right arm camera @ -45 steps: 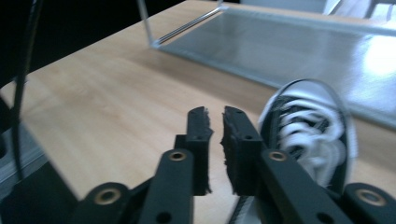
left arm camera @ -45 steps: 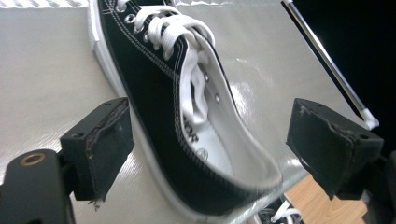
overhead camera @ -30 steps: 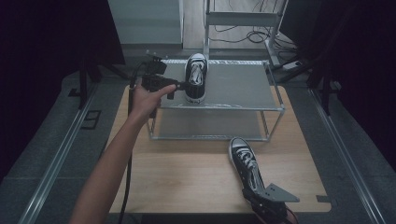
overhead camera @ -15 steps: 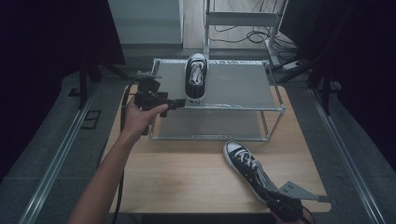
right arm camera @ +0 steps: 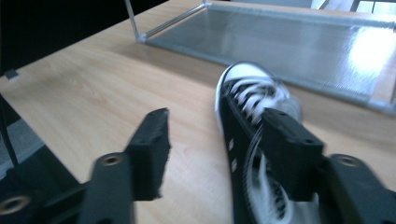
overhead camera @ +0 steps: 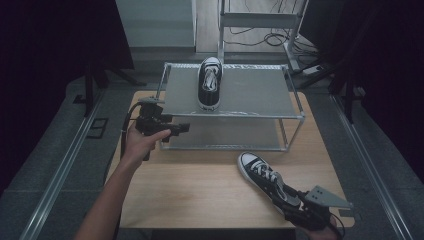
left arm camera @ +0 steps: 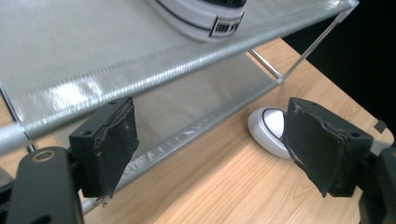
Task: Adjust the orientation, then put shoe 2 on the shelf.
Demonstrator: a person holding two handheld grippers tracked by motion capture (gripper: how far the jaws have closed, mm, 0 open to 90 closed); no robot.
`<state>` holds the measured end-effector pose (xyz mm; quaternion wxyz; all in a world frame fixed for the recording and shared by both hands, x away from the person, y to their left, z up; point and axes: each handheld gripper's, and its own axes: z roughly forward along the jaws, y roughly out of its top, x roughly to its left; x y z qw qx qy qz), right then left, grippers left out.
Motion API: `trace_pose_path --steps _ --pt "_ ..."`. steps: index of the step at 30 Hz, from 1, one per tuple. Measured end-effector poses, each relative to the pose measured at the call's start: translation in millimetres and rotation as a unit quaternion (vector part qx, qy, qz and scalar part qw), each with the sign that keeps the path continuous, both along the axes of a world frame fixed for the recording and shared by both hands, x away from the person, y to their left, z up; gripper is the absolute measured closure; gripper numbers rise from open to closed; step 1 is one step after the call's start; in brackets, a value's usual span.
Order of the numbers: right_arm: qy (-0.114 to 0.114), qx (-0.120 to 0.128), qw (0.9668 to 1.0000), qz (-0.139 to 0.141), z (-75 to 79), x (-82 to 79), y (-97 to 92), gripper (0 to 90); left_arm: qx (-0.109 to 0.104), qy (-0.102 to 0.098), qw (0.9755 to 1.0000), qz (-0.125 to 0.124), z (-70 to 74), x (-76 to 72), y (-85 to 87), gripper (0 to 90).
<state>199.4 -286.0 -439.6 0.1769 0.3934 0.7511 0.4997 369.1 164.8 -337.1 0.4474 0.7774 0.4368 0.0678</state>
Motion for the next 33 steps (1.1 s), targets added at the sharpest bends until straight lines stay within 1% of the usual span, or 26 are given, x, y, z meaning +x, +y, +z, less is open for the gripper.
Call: trace_pose_path --steps 2,4,5,6,7,8,9,11,12,15,18,19,21,22,23,24,26,27,28,29,31,32,33 --pt "0.01 -0.003 0.9999 0.007 6.0 9.9 -3.1 35.2 0.001 0.001 1.0 -0.002 -4.9 -1.5 -0.3 18.0" --pt "0.013 -0.014 0.9998 0.001 9.3 18.9 -4.5 31.8 0.004 0.0 1.0 -0.002 -7.4 -2.6 -0.7 18.0" --pt "0.021 -0.021 0.9996 0.002 10.1 23.8 -4.7 30.6 0.004 0.001 1.0 -0.004 -12.9 -4.8 -1.3 18.0" --pt "0.021 -0.021 0.9996 0.002 10.1 23.8 -4.7 30.6 0.004 0.001 1.0 -0.004 -12.9 -4.8 -1.3 18.0" --pt "0.032 -0.033 0.999 0.005 11.0 31.9 -4.3 29.6 0.001 0.003 1.0 -0.007 -18.9 -6.7 -1.6 18.0" --pt "0.035 -0.037 0.9986 0.007 11.4 35.4 -3.8 29.0 0.0 0.005 0.9999 -0.009 -21.8 -7.7 -1.7 18.0" --pt "0.035 -0.037 0.9986 0.007 11.4 35.4 -3.8 29.0 0.0 0.005 0.9999 -0.009 -21.8 -7.7 -1.7 18.0" --pt "0.048 -0.048 0.9976 0.014 11.6 44.7 -1.5 28.0 -0.002 0.009 0.9999 -0.01 -27.6 -9.6 -2.2 18.0" --pt "0.05 -0.049 0.9974 0.015 11.6 46.4 -0.9 27.9 -0.002 0.01 0.9999 -0.009 -31.1 -11.1 -2.5 18.0" --pt "0.057 -0.056 0.9966 0.018 10.9 52.4 1.6 27.4 -0.002 0.009 0.9999 -0.009 -35.0 -13.0 -2.7 18.0" --pt "0.071 -0.065 0.9952 0.019 8.0 59.8 3.4 25.9 0.007 0.007 0.9999 -0.013 -44.9 -18.6 -4.8 18.0" --pt "0.071 -0.065 0.9952 0.019 8.0 59.8 3.4 25.9 0.007 0.007 0.9999 -0.013 -44.9 -18.6 -4.8 18.0" --pt "0.085 -0.067 0.9939 0.019 5.9 66.3 4.2 23.6 0.0 0.011 0.9998 -0.015 -51.7 -22.8 -5.1 18.0" --pt "0.094 -0.071 0.9928 0.02 4.7 70.8 5.4 22.7 -0.001 0.015 0.9997 -0.019 -59.7 -27.1 -5.4 18.0" --pt "0.098 -0.075 0.9922 0.019 4.0 73.3 6.4 22.1 0.002 0.017 0.9997 -0.02 -64.0 -29.1 -5.4 18.0" --pt "0.098 -0.075 0.9922 0.019 4.0 73.3 6.4 22.1 0.002 0.017 0.9997 -0.02 -64.0 -29.1 -5.4 18.0" --pt "0.112 -0.084 0.9899 0.023 1.8 78.7 8.8 20.3 0.003 0.02 0.9996 -0.02 -72.7 -32.7 -4.5 18.0" --pt "0.126 -0.101 0.9866 0.025 -2.0 84.4 11.8 18.9 0.003 0.026 0.9994 -0.021 -81.5 -35.3 -3.6 18.0" --pt "0.126 -0.101 0.9866 0.025 -2.0 84.4 11.8 18.9 0.003 0.026 0.9994 -0.021 -81.5 -35.3 -3.6 18.0" --pt "0.132 -0.106 0.9852 0.027 -3.7 86.5 12.9 17.9 0.004 0.03 0.9993 -0.02 -85.9 -36.2 -3.6 18.0" --pt "0.147 -0.123 0.981 0.025 -7.8 91.5 15.6 16.1 0.01 0.035 0.9991 -0.019 -94.9 -37.4 -3.5 18.0" --pt "0.168 -0.138 0.9757 0.028 -11.3 96.1 18.3 14.4 0.012 0.039 0.999 -0.019 -101.3 -37.8 -3.4 18.0" --pt "0.168 -0.138 0.9757 0.028 -11.3 96.1 18.3 14.4 0.012 0.039 0.999 -0.019 -101.3 -37.8 -3.4 18.0"
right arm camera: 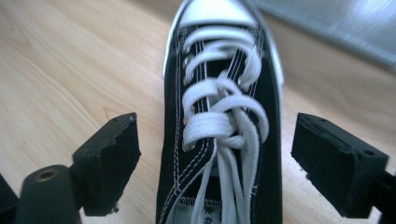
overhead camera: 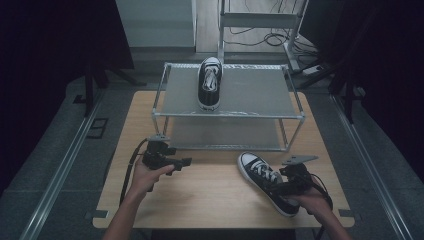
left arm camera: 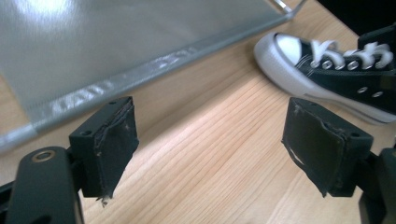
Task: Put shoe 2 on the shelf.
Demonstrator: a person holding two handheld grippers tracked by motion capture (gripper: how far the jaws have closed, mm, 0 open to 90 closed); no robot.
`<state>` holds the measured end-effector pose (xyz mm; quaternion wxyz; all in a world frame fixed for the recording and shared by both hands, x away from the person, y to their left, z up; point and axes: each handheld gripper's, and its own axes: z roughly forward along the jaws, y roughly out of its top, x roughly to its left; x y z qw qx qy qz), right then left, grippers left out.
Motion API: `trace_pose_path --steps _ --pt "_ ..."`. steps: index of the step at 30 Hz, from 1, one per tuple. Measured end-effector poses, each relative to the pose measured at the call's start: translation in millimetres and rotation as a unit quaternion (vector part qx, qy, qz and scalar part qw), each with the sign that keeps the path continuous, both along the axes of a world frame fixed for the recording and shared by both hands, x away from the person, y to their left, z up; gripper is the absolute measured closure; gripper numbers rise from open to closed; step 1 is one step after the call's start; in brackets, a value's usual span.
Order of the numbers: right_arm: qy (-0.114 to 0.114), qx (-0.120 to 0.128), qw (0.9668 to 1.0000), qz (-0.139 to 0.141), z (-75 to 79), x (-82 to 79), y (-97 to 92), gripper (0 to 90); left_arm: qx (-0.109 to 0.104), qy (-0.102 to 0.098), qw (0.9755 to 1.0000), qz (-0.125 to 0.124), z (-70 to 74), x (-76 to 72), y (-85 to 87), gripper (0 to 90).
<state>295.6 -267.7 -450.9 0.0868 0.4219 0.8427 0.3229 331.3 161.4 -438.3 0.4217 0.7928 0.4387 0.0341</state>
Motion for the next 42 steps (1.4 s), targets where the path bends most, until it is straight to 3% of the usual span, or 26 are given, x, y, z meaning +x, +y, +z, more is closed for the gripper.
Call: trace_pose_path --steps 4,5,11,12,18,19,21,25,36,42 --pt "0.026 -0.025 0.9993 0.006 -1.6 7.4 3.3 13.1 -0.008 0.01 0.9999 0.004 -11.0 -1.4 -0.5 18.1" --pt "0.042 -0.039 0.9983 0.009 -2.7 12.1 6.2 13.0 -0.008 0.011 0.9999 0.004 -13.5 -1.5 -0.7 18.1" --pt "0.064 -0.072 0.9953 0.012 -4.8 19.3 14.4 11.2 -0.013 0.015 0.9998 0.007 -20.5 -2.1 -2.5 18.2" --pt "0.072 -0.087 0.9936 0.01 -7.4 22.2 17.7 9.7 -0.014 0.016 0.9997 0.008 -22.1 -2.4 -2.5 18.2" --pt "0.092 -0.111 0.9894 0.013 -14.1 26.3 24.0 7.5 -0.022 0.021 0.9995 0.009 -28.2 -3.3 -1.8 18.3" --pt "0.102 -0.126 0.9867 0.014 -17.7 27.6 27.6 6.9 -0.023 0.023 0.9994 0.011 -31.6 -3.2 -1.6 18.4" --pt "0.105 -0.13 0.9857 0.015 -18.9 28.2 28.5 6.9 -0.023 0.026 0.9993 0.011 -32.9 -3.0 -1.6 18.5" --pt "0.119 -0.16 0.9799 0.013 -27.1 31.7 34.3 11.1 -0.023 0.028 0.9992 0.014 -34.0 -3.3 0.3 18.5" --pt "0.115 -0.149 0.9819 0.024 -23.7 30.2 30.3 15.0 -0.022 0.039 0.9988 0.018 -41.9 -6.0 2.9 18.7" --pt "0.089 -0.13 0.987 0.033 0.2 25.6 28.6 15.4 -0.025 0.041 0.9986 0.021 -43.3 -7.6 4.8 18.9"
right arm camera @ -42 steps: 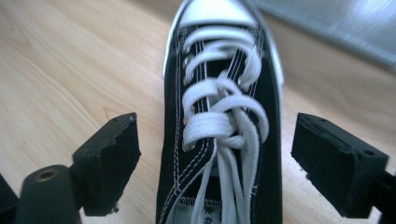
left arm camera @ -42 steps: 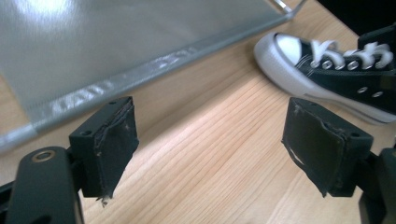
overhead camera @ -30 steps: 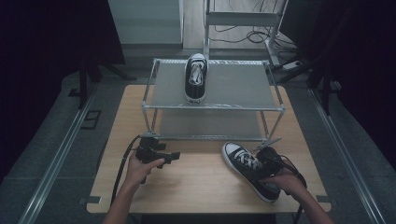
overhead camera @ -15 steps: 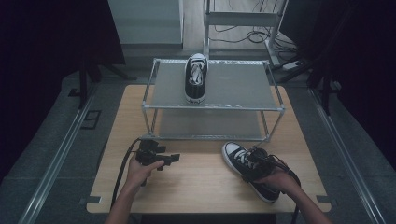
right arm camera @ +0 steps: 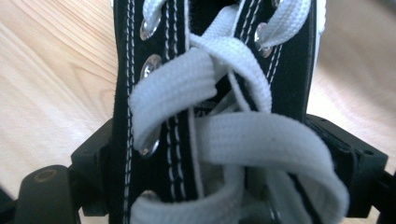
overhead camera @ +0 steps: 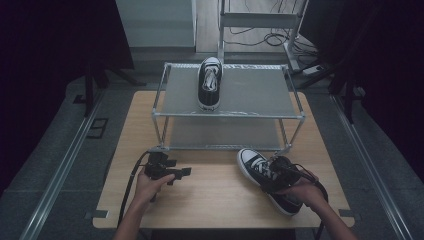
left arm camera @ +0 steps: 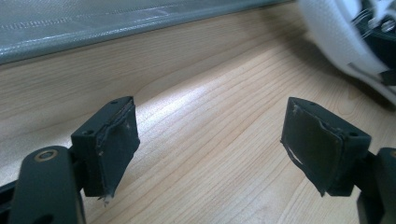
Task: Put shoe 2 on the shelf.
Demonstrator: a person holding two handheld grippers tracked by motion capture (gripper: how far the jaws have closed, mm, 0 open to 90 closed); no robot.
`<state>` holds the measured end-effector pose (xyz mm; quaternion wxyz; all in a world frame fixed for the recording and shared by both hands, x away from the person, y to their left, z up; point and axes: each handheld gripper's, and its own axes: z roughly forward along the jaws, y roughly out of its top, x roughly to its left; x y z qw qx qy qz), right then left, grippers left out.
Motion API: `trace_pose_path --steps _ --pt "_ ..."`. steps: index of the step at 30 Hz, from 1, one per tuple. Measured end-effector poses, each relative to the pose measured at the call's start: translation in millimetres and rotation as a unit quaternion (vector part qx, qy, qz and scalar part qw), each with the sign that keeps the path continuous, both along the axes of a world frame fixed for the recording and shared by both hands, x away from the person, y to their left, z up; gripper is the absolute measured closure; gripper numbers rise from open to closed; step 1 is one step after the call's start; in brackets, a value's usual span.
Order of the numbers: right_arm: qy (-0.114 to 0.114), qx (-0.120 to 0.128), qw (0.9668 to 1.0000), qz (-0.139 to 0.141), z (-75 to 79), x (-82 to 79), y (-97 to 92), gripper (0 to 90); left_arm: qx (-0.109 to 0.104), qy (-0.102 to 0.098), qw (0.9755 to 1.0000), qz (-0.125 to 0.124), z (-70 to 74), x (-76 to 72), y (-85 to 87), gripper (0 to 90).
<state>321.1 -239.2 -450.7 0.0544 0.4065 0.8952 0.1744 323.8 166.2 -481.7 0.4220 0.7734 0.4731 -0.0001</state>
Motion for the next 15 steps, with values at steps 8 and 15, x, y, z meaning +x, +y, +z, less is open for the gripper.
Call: trace_pose_path --steps 8,15 --pt "-0.025 0.026 0.999 0.028 42.3 -7.5 4.9 15.5 -0.003 0.005 1.0 0.003 -3.5 -2.8 2.3 19.0" --pt "-0.033 0.052 0.9972 0.043 77.5 -8.1 18.7 15.6 -0.004 0.01 0.9999 0.005 -5.6 -2.9 2.6 19.1"
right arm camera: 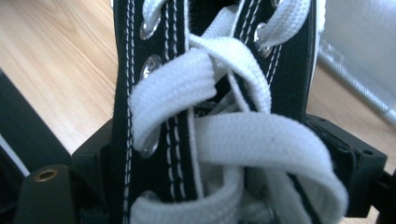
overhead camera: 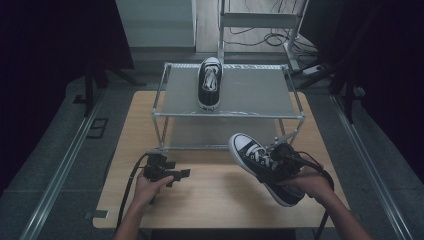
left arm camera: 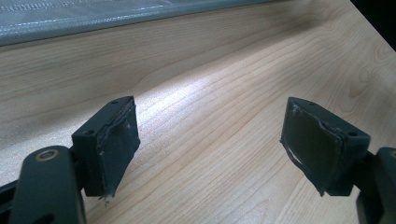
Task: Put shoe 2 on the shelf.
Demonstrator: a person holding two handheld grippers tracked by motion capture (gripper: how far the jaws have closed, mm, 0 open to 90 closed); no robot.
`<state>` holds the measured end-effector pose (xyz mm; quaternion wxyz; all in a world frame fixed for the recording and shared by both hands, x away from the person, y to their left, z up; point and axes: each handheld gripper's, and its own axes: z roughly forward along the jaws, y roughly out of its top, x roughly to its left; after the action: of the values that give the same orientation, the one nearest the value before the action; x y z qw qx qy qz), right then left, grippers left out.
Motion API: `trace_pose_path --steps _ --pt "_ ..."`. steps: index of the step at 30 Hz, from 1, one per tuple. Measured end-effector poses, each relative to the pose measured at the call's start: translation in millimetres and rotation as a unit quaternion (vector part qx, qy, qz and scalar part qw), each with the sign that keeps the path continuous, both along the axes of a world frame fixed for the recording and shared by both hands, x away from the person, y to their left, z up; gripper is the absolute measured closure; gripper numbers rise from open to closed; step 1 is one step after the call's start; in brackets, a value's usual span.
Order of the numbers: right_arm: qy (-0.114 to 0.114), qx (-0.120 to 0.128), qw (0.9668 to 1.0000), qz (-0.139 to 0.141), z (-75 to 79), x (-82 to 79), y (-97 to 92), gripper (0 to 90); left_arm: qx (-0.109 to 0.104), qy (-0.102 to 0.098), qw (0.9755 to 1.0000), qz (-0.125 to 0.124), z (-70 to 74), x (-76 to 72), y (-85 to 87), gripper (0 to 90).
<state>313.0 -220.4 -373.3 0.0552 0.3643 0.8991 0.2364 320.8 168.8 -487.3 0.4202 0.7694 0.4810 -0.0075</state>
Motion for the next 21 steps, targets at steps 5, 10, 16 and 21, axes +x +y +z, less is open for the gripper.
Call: trace_pose_path --steps 5,10,16,21 --pt "-0.002 0.016 0.9999 0.001 18.1 3.2 8.8 15.7 0.0 0.001 1.0 -0.001 -1.5 0.1 -0.2 19.1" --pt "-0.002 0.026 0.9997 -0.003 29.2 5.4 15.0 15.7 -0.001 0.0 1.0 0.0 -1.3 0.1 1.2 19.1" --pt "-0.002 0.044 0.999 -0.008 47.0 12.3 22.0 15.7 -0.002 0.002 1.0 0.002 -2.2 0.6 1.5 19.2" --pt "-0.005 0.059 0.9981 -0.017 58.2 17.8 22.6 15.7 -0.003 0.003 1.0 0.002 -2.4 0.7 2.0 19.2"
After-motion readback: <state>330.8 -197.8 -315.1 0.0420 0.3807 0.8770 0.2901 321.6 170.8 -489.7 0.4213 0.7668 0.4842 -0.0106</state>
